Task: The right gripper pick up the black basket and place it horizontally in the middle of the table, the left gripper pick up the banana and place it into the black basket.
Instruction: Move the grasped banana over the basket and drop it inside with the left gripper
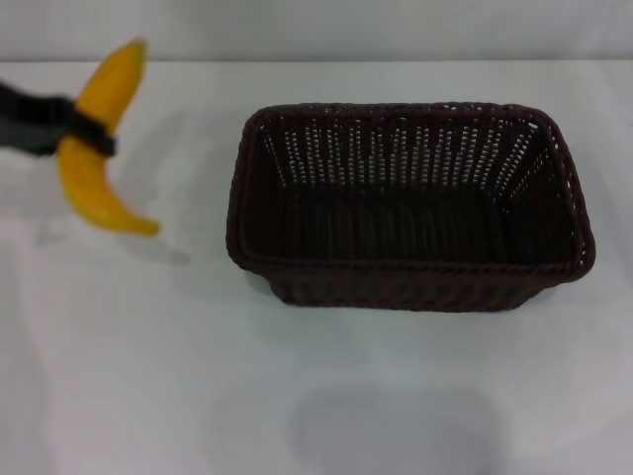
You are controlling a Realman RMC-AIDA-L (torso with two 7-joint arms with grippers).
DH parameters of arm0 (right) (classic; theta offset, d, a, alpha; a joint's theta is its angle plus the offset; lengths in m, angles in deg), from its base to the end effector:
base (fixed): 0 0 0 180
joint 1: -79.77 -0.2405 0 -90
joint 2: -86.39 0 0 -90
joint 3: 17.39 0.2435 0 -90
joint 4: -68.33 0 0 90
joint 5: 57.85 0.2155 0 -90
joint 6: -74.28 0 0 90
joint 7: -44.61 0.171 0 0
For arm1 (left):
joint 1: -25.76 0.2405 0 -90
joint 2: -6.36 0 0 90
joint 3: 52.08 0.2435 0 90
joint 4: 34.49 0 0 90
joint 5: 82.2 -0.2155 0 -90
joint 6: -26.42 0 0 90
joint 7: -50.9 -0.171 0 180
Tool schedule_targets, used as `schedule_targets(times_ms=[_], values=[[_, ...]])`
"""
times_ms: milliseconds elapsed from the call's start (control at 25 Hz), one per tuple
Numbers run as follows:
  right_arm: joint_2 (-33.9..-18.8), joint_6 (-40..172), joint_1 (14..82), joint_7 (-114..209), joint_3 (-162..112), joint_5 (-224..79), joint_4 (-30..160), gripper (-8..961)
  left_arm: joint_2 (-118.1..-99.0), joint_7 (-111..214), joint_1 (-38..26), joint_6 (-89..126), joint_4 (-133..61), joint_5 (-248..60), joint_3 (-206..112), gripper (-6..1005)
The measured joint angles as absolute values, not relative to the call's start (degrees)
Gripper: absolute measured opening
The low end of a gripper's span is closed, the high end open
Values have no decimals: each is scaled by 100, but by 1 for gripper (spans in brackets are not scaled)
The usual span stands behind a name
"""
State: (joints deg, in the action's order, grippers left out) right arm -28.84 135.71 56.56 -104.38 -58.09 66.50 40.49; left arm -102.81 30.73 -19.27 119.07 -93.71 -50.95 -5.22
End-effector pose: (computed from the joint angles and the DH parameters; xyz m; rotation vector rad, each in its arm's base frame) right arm 0.3279 0.3946 0.1150 -1.6349 0.2951 0.6074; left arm -0.2223 0.4152 0.0903 -2.1211 -1.6518 0.0674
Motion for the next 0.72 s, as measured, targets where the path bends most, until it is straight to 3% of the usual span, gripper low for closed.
schedule_targets(times_ms=[160, 320, 720], values=[[-2883, 13587, 5656, -10438, -5809, 6651, 4048, 662, -10215, 2711, -2197, 12549, -9585, -4100, -513, 518], [-2886, 13623, 5644, -10447, -5809, 6651, 4052, 662, -10267, 2414, -2496, 12758, -9512, -3825, -487, 526], [-2892, 13633, 5634, -10479, -5809, 6660, 4092, 662, -10783, 1399, -3285, 12372, -8313, -3785, -472, 547]])
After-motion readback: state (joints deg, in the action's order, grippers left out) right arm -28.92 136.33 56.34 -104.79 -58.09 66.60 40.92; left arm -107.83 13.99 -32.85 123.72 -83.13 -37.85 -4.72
